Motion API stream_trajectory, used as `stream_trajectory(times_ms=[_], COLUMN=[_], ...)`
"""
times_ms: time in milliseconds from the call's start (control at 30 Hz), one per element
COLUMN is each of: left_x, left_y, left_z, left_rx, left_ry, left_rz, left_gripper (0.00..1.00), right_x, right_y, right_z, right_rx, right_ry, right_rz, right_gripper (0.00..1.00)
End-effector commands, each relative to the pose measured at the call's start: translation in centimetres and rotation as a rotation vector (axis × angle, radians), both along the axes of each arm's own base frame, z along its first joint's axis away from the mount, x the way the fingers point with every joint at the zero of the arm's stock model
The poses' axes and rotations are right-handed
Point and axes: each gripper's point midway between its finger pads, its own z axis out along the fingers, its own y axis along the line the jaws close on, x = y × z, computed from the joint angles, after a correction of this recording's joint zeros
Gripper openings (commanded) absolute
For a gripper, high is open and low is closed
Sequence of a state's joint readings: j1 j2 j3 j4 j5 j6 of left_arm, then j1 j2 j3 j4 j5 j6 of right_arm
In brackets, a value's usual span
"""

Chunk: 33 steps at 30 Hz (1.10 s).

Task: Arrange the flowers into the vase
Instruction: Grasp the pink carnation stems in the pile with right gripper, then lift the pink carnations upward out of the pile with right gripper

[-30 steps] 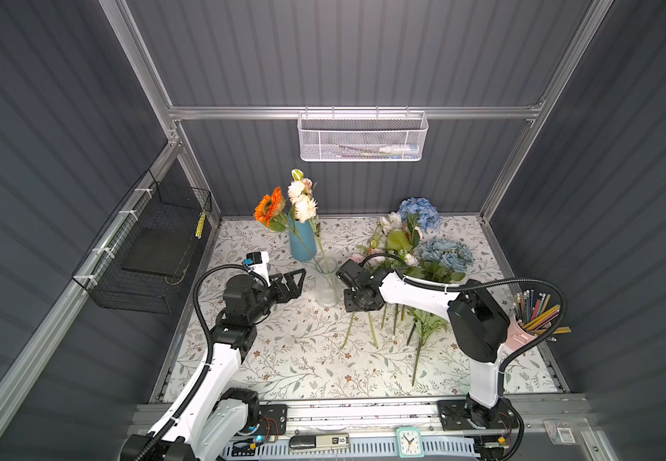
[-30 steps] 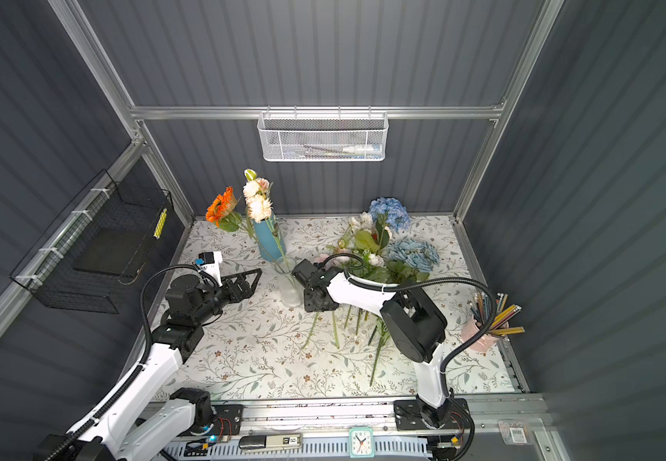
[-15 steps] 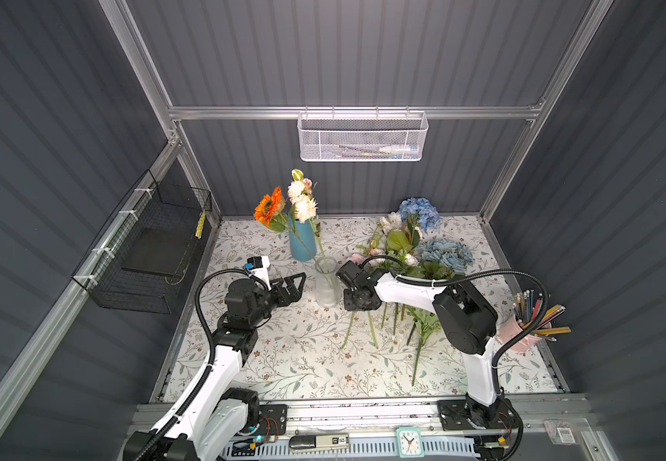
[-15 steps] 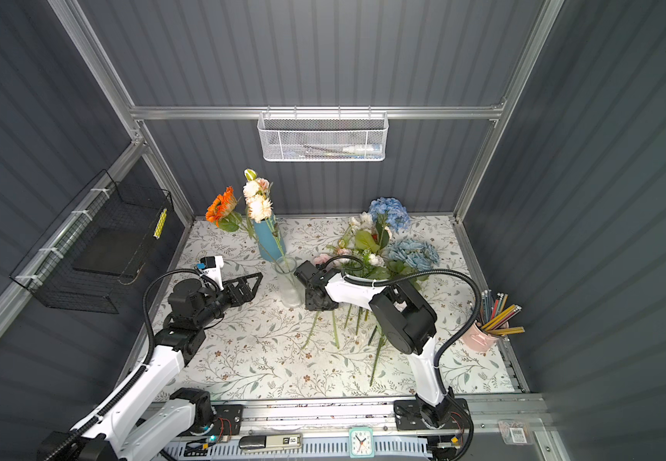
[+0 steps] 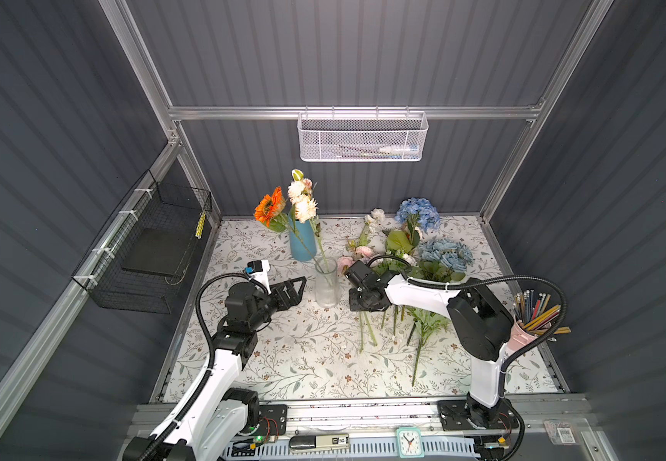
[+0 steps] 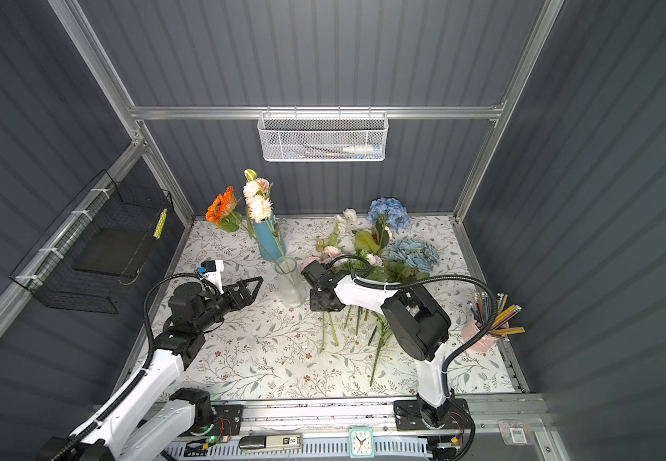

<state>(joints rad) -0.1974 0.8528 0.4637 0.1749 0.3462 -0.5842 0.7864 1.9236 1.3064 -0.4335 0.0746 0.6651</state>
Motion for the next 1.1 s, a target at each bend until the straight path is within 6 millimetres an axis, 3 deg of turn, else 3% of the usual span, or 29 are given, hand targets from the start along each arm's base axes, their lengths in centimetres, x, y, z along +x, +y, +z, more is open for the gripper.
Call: stream_trajectory(times_ms=[0, 67, 200, 567, 767, 900, 1067], left_x=[-1.2, -1.7, -2.2, -2.4, -2.0, -1.1, 2.2], left_y=[-0.5, -0.7, -1.4, -2.7, -3.1, -3.9, -3.8], left_z=[1.3, 2.0, 2.7, 2.8, 5.6, 7.5, 7.8], left_rx=[0.011, 0.015, 0.017, 0.016, 0.011, 0.008, 0.018], left_ry=[-0.025, -0.046, -0.075, -0.137, -0.272, -0.335, -0.346], left_rz=[-0.046, -0.071, -0.123, -0.219, -0.243, -0.284, -0.231], left_gripper=[1.0, 1.0, 1.0, 1.0, 1.0, 1.0, 1.0], right_x=[-0.1, 0.0, 0.4, 2.3, 2.9, 3.2, 3.5], right_y=[1.5, 2.8, 3.3, -0.9, -2.5, -3.0, -2.7], right_z=[2.8, 4.6, 7.8, 16.9, 23.0, 26.9, 32.5], right_rx=[0.111, 0.192, 0.298, 0.525, 0.576, 0.603, 0.74], right_ry=[-0.018, -0.045, -0.077, -0.242, -0.409, -0.544, -0.781], right_rz=[0.095, 0.152, 0.183, 0.138, 0.15, 0.154, 0.183], right_gripper=[0.0, 0.0, 0.0, 0.0, 0.0, 0.0, 0.0])
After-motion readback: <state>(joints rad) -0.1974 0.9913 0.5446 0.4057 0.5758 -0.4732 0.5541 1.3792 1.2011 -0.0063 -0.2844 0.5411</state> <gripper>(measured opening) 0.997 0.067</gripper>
